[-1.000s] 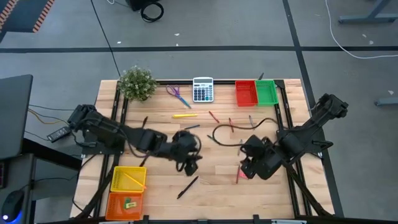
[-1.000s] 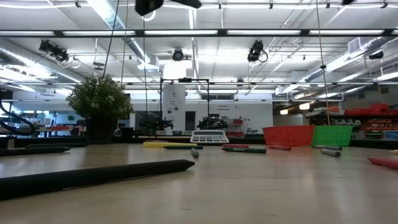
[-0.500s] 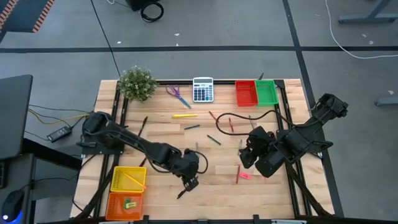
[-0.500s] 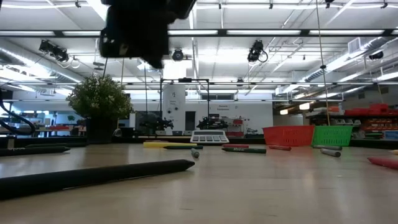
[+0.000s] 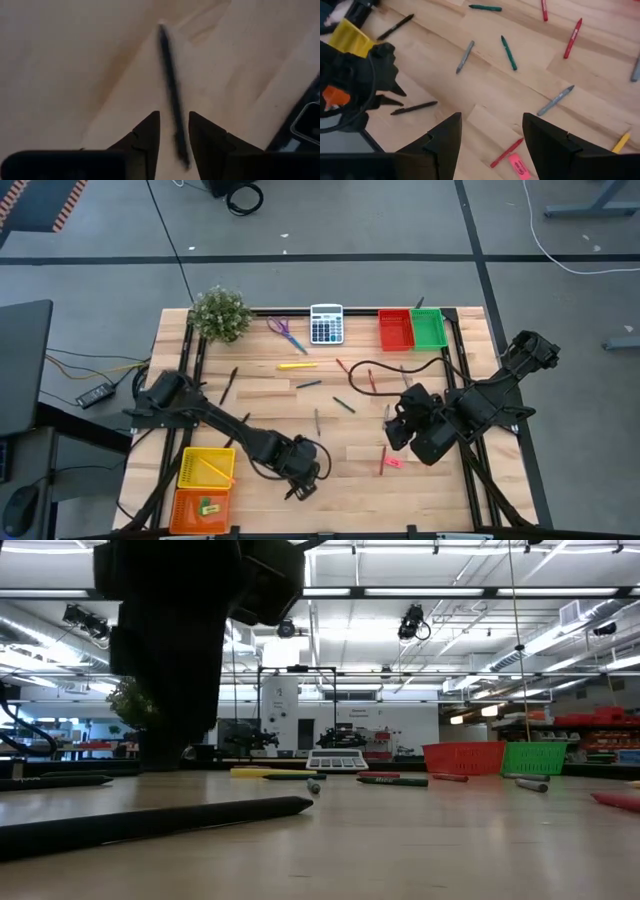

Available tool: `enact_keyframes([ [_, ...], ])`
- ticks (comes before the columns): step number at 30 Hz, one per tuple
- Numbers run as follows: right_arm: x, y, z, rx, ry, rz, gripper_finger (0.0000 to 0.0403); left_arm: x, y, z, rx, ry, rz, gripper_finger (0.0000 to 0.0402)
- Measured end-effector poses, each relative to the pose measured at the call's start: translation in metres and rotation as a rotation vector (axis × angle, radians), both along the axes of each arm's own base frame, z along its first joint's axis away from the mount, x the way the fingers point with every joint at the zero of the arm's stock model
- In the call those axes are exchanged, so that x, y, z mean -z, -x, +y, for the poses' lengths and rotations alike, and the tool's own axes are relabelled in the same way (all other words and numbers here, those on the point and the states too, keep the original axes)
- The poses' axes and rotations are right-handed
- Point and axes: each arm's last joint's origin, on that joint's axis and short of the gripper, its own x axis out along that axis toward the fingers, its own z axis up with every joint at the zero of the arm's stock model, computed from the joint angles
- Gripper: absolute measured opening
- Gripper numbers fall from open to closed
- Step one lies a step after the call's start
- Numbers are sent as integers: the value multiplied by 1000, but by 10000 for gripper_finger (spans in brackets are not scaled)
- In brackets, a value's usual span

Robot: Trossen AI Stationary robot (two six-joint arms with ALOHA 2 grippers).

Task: Sort crayons/erasers/pens/pencils in bins
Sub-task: Put the bottom black pen into the red bin

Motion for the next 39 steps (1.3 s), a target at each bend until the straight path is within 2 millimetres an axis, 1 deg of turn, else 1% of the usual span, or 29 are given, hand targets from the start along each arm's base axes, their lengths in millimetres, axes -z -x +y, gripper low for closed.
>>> enact_keyframes([
  [2, 0, 1, 0, -34, 5, 22, 216, 7, -2, -5, -9, 9, -6, 121],
  [4, 1, 1, 1, -73, 9, 48, 216, 12, -7, -12, -7, 45, -47, 126],
  [8, 1, 2, 1, -130, 17, 81, 216, 14, -11, -19, -32, 78, -84, 126],
  [10, 1, 2, 1, -151, 23, 89, 216, 17, -8, -17, -42, 58, -55, 121],
  [16, 2, 2, 1, -197, 43, 103, 216, 22, -12, -11, -85, 50, -36, 108],
  [22, 2, 2, 2, -240, 56, 119, 216, 22, -14, -6, -93, 43, -32, 107],
  [26, 2, 2, 2, -250, 62, 122, 216, 26, -13, -3, -97, 23, 1, 107],
  [33, 2, 2, 2, -251, 53, 124, 216, 37, -12, -4, -55, 5, 40, 107],
  [39, 2, 3, 3, -257, 38, 133, 216, 39, -11, -7, -43, 4, 54, 107],
])
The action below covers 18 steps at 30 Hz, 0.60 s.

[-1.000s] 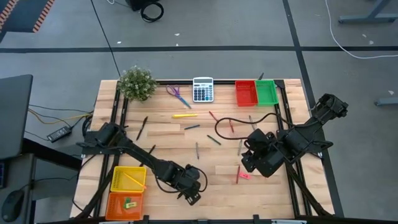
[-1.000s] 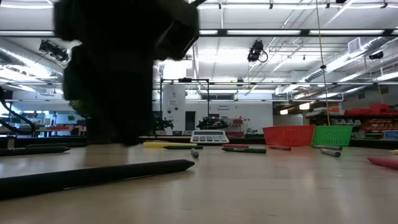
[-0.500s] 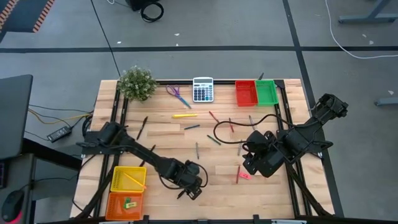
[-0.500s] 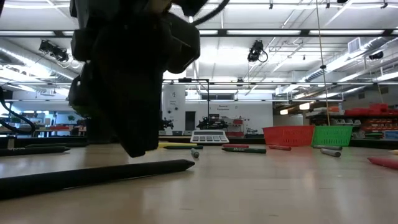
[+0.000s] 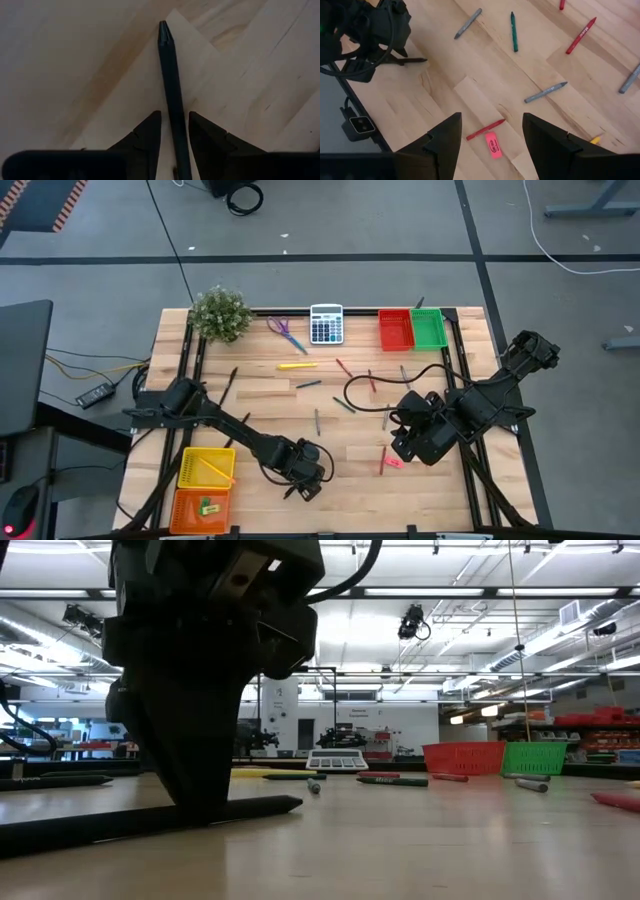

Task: Sort crayons/erasers/pens/pencils in bins
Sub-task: Put the bottom black pen into the red bin

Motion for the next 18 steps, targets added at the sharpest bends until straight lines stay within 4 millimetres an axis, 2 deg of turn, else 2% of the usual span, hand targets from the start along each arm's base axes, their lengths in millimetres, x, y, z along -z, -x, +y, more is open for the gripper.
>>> enact_keyframes([
  [6, 0, 0, 0, 0, 0, 0, 216, 2, 3, 3, 33, -43, 39, 99],
  [18, 0, 0, 0, -2, 1, 1, 216, 3, 6, 17, 91, -102, 105, 36],
])
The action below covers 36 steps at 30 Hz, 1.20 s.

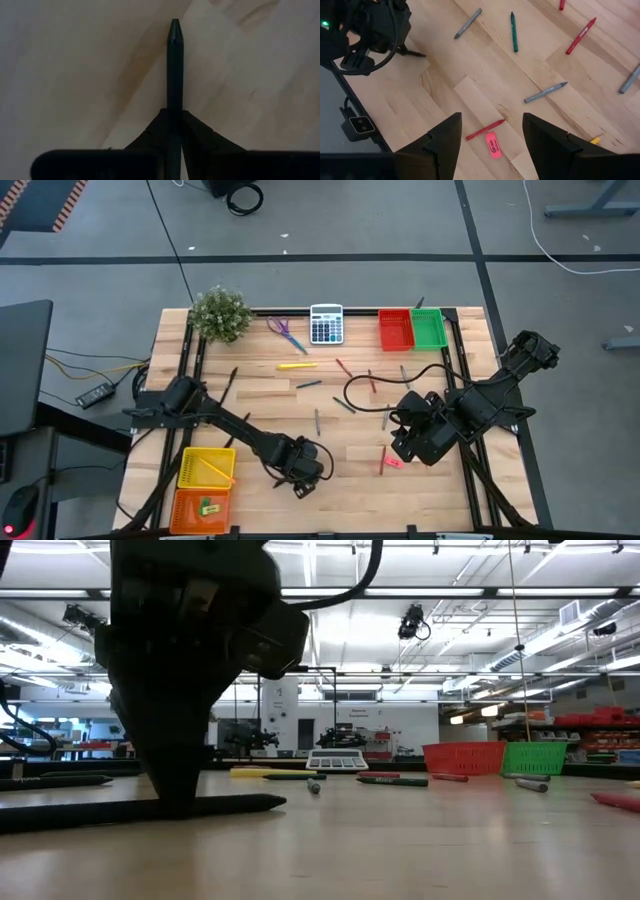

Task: Sort crayons/erasers/pens/pencils in bins
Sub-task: Put the bottom black pen into the red bin

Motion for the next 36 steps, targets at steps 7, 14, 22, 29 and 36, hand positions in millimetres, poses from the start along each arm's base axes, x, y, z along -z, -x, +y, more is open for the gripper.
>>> enact_keyframes([
  [7, 0, 0, 0, -4, 2, 1, 216, 2, 2, 11, 17, -39, 57, 54],
  [14, 0, 0, 0, -10, 5, 2, 216, -5, -2, 11, 32, -36, 54, 42],
  [22, 0, 0, 0, -19, 11, 5, 216, -39, -22, 12, 48, -88, -38, 52],
  [29, 0, 1, 1, -48, -20, 31, 216, -76, -40, 25, 80, -114, -106, 43],
  [36, -15, 25, -15, -19, -40, 33, 216, -112, -57, 41, 72, -134, -213, 50],
])
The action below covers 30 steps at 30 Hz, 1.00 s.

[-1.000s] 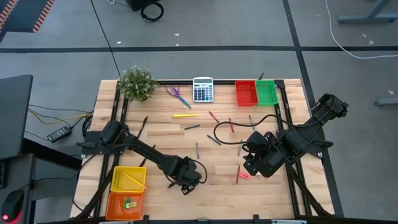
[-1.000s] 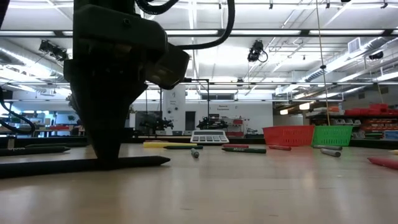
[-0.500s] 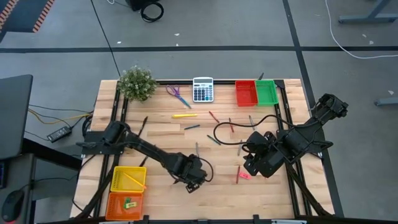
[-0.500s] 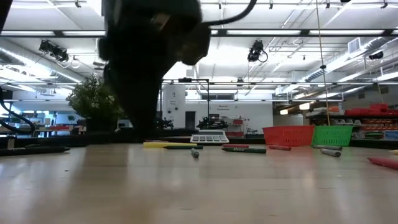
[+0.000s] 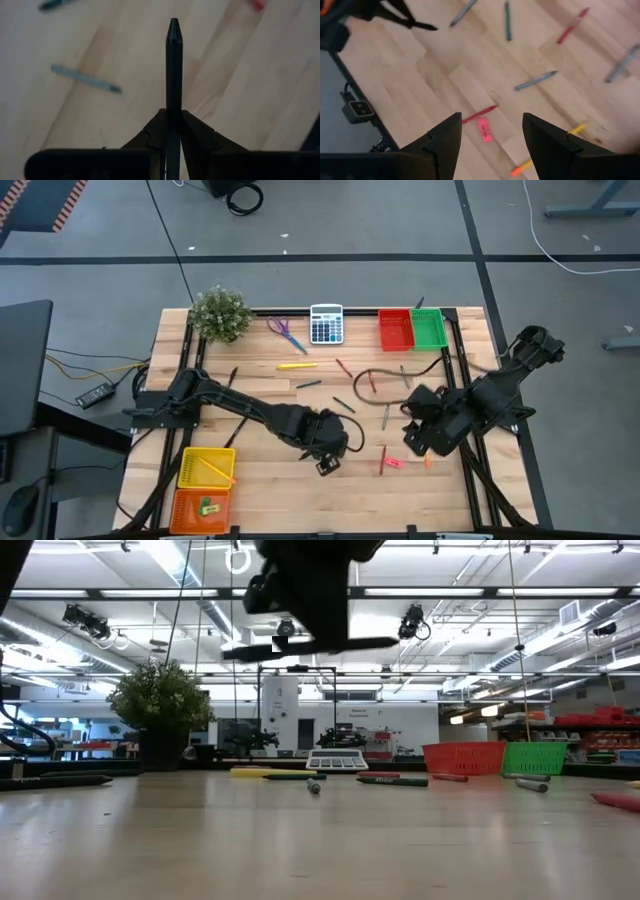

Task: Sort crayons/erasers/pens/pencils in bins
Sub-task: Put the bottom black pen into the red bin

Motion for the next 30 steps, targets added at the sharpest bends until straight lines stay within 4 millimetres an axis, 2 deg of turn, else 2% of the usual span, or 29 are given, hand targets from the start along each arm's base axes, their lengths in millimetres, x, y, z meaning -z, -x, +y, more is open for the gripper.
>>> enact_keyframes([
  [8, -30, 43, -36, 66, -26, -130, 216, -31, -18, 26, -17, -2, -133, 44],
  [15, -45, 67, -59, 105, -30, -269, 216, -57, -36, 64, -99, 22, -299, 41],
  [22, -49, 73, -66, 101, 27, -317, 216, -81, -54, 111, -207, 64, -522, 46],
  [26, -49, 73, -67, 100, 79, -339, 216, -97, -59, 136, -265, 81, -633, 46],
  [30, -52, 74, -73, 172, 110, -388, 216, -110, -60, 169, -294, 101, -721, 39],
])
